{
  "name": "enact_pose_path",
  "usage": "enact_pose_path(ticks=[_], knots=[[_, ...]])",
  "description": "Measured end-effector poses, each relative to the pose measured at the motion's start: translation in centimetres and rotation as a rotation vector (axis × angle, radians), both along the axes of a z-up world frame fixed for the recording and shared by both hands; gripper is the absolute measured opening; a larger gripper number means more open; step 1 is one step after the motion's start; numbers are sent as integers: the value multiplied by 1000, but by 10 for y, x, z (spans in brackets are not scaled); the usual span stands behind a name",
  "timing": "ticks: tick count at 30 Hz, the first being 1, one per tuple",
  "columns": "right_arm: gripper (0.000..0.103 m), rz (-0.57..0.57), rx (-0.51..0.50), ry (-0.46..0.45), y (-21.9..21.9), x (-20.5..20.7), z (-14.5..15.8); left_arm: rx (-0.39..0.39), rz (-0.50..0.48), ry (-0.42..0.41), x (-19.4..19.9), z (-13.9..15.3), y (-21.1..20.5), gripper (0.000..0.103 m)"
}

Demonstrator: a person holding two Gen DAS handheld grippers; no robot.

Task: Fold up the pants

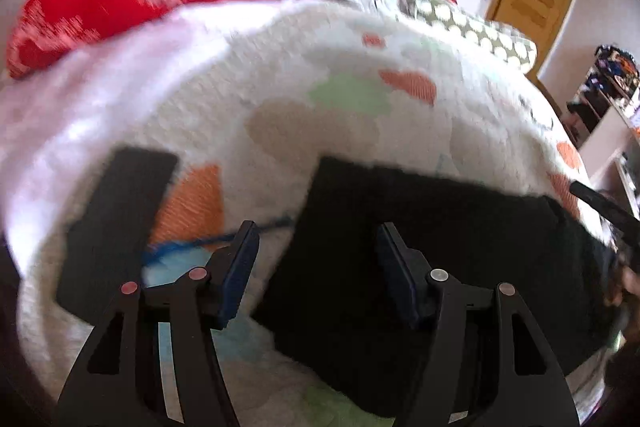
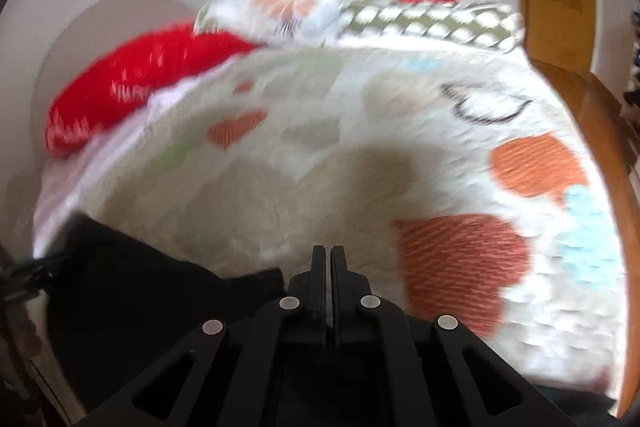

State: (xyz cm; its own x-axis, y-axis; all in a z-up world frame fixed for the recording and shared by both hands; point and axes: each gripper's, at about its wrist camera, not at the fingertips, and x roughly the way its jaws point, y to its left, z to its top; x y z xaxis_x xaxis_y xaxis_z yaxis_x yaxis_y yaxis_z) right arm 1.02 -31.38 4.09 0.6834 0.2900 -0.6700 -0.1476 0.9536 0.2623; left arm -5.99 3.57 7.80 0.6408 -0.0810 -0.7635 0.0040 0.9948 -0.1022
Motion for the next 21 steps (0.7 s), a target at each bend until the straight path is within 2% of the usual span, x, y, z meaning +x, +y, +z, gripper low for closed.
enact_pose_path(ticks=[2, 7, 10, 13, 17, 19, 21], knots=[[2, 7, 54, -22, -10, -20, 17, -30, -8, -23, -5, 12, 0, 62], [3, 85, 41, -48, 12, -56, 29, -56, -102, -37, -10, 18, -33, 65], [3, 117, 52, -12, 32, -61, 15, -54, -145, -27, -6, 7, -56, 65], [3, 123, 65, 35, 44, -57, -3, -36, -135, 7, 8, -9, -66, 65], [3, 29, 34, 45, 38, -39, -20, -28, -95, 50, 26, -30, -64, 65], [3, -12, 58, 52, 28, -31, -27, 19, -102, 43, 27, -32, -70, 65], [3, -28, 124, 83, 19, -24, -34, 45, -104, 34, 24, -32, -74, 65]])
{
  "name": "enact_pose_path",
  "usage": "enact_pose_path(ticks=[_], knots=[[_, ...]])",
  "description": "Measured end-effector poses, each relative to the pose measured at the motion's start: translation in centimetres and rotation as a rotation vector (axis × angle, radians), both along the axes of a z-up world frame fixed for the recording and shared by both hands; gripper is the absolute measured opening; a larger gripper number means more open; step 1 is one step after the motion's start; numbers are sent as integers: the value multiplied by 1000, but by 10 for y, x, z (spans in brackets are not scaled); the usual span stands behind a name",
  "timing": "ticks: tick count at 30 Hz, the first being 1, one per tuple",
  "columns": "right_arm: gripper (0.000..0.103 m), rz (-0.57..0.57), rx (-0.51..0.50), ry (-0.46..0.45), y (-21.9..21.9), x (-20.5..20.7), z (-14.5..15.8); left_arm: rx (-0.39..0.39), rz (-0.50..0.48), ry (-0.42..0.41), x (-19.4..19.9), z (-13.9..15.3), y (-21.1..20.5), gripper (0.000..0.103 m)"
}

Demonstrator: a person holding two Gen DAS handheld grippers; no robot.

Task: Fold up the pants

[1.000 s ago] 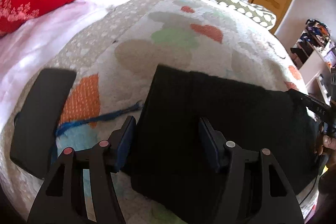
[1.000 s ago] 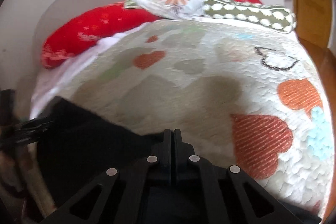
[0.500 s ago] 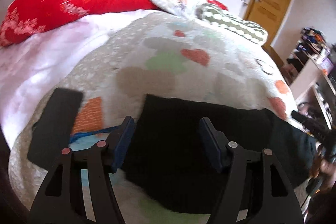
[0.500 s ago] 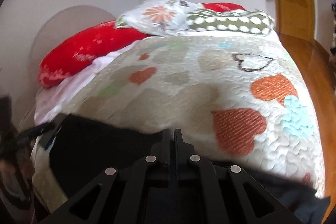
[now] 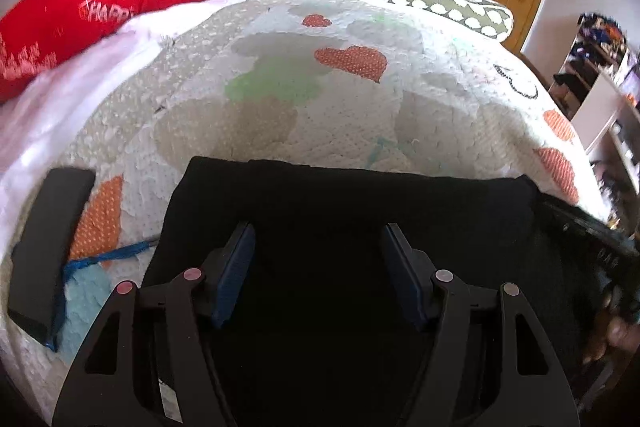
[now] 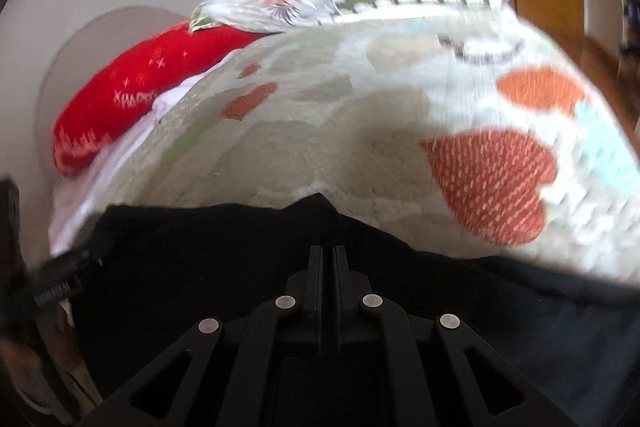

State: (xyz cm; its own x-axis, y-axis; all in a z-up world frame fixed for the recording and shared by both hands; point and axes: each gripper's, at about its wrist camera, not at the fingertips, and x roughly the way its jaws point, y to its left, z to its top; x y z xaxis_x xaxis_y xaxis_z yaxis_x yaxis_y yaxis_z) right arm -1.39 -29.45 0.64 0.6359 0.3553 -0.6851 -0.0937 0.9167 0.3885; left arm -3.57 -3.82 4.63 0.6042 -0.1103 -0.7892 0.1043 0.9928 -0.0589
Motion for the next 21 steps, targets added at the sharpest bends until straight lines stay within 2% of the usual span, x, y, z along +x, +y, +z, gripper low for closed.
enact_pose_path(ticks=[2, 5, 10, 12, 14, 16, 21], knots=[[3, 2, 5, -8, -1, -3, 5, -16, 2, 1, -3, 2, 3, 65], [4, 11, -47, -22, 3, -14, 15, -42, 9, 6, -10, 9, 8, 65], [6, 44, -104, -66, 10, -44, 38, -33, 8, -23, -25, 22, 10, 65], [10, 53, -98, -73, 12, -54, 43, -38, 7, -29, -29, 25, 10, 65], [25, 44, -99, -76, 14, -63, 45, -50, 5, -32, -34, 28, 11, 65], [34, 37, -96, -75, 15, -71, 44, -55, -1, -35, -41, 30, 11, 65], [34, 33, -83, -60, 21, -85, 41, -64, -14, -45, -51, 35, 10, 65]])
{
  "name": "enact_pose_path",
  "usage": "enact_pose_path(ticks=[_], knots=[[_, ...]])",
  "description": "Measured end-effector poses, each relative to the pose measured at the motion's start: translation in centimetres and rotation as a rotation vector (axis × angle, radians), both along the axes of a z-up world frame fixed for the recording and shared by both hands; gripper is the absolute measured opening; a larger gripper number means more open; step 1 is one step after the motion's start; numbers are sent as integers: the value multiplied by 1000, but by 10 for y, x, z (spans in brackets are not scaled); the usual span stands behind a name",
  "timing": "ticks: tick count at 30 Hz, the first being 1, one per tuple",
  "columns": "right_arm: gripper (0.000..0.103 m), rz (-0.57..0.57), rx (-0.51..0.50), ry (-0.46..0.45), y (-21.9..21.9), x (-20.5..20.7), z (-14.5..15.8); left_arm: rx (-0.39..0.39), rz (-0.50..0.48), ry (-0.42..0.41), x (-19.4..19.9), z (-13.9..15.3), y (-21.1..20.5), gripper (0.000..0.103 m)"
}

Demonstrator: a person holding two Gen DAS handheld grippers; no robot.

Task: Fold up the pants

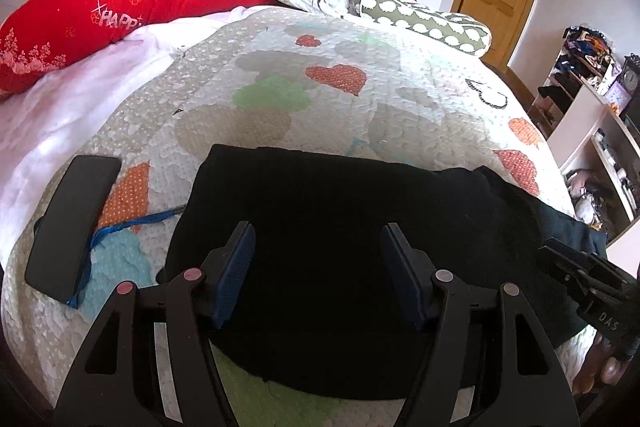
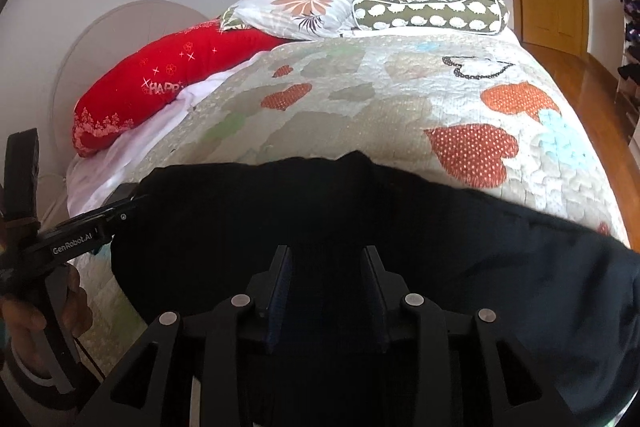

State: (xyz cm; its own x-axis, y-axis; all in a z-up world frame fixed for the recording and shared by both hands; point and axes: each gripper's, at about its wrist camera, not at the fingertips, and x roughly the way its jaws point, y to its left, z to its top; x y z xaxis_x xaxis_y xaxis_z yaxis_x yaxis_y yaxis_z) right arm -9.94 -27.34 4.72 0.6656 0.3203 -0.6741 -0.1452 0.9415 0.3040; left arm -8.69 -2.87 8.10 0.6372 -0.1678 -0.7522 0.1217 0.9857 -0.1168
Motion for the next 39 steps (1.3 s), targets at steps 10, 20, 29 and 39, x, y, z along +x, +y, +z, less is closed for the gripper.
enact_pose_path(ticks=[10, 20, 29, 39], knots=[[37, 3, -5, 23, 4, -12, -7, 22, -21, 1, -11, -4, -13, 65], [38, -15, -24, 69, -7, -24, -31, 23, -50, 21, -13, -18, -29, 65], [41, -38, -44, 52, -17, -31, -22, 22, -98, -5, -15, -14, -48, 72], [41, -64, -80, 55, -37, -45, -29, 46, -121, 29, -13, -32, -71, 79]])
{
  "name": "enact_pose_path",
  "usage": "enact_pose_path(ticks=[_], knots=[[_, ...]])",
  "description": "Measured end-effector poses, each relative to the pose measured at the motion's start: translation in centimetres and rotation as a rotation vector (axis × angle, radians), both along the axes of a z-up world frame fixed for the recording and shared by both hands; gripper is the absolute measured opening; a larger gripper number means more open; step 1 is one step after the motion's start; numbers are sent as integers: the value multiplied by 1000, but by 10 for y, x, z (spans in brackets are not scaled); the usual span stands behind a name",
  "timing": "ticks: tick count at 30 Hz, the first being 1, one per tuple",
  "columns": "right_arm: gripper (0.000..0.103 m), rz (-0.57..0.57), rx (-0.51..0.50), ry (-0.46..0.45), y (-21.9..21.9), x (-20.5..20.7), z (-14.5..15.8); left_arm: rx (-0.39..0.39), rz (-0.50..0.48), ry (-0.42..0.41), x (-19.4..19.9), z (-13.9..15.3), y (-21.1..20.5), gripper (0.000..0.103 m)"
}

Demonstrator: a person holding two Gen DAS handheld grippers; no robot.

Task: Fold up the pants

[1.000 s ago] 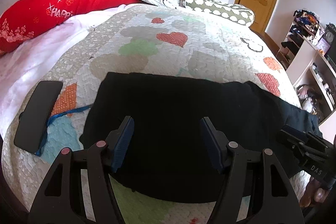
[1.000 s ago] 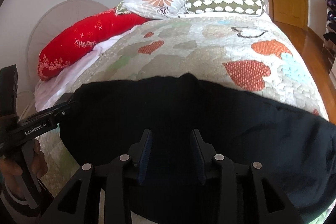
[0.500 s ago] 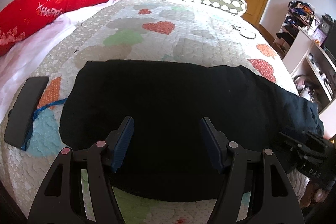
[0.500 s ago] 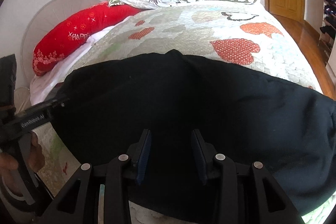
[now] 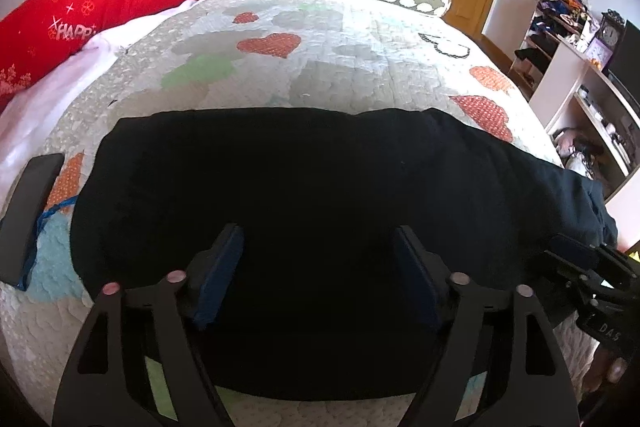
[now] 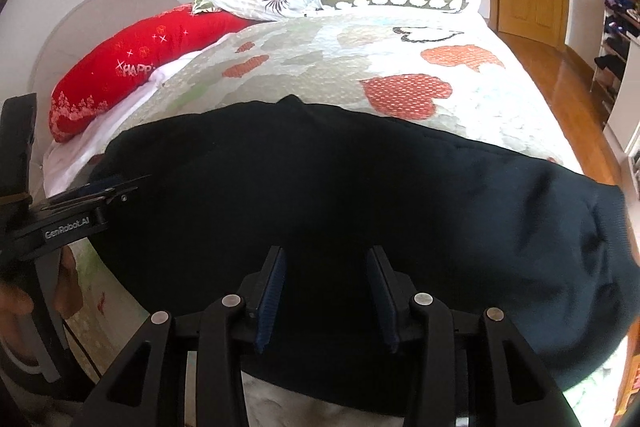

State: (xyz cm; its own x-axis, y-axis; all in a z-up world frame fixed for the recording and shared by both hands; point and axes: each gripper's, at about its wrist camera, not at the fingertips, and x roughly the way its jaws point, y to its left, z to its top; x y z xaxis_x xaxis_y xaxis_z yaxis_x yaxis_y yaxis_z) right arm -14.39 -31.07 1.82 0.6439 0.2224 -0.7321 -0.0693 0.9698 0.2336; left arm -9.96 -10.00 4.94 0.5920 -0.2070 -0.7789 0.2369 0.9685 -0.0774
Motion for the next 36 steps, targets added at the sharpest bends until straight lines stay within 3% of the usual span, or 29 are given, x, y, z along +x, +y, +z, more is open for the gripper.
enact_pose_path(ticks=[6, 11, 19, 22, 24, 29, 36], knots=[[41, -59, -12, 6, -23, -12, -4, 38, -4, -9, -2, -6, -7, 80], [41, -84, 49, -5, -39, -20, -8, 72, 0, -9, -2, -10, -12, 80], [44, -170, 27, -19, -66, -35, 1, 21, -78, -31, -8, 5, -32, 80], [44, -200, 47, -1, -82, -42, -5, 51, -131, 20, -5, -9, -50, 80], [44, -221, 78, -21, -92, -53, -1, 82, -144, 13, -7, -12, -58, 80], [45, -315, 63, -33, -122, -83, 8, 40, -250, -6, -8, 4, -87, 80], [48, -417, 155, -26, -163, -109, -4, 8, -449, 2, 5, 19, -160, 80]])
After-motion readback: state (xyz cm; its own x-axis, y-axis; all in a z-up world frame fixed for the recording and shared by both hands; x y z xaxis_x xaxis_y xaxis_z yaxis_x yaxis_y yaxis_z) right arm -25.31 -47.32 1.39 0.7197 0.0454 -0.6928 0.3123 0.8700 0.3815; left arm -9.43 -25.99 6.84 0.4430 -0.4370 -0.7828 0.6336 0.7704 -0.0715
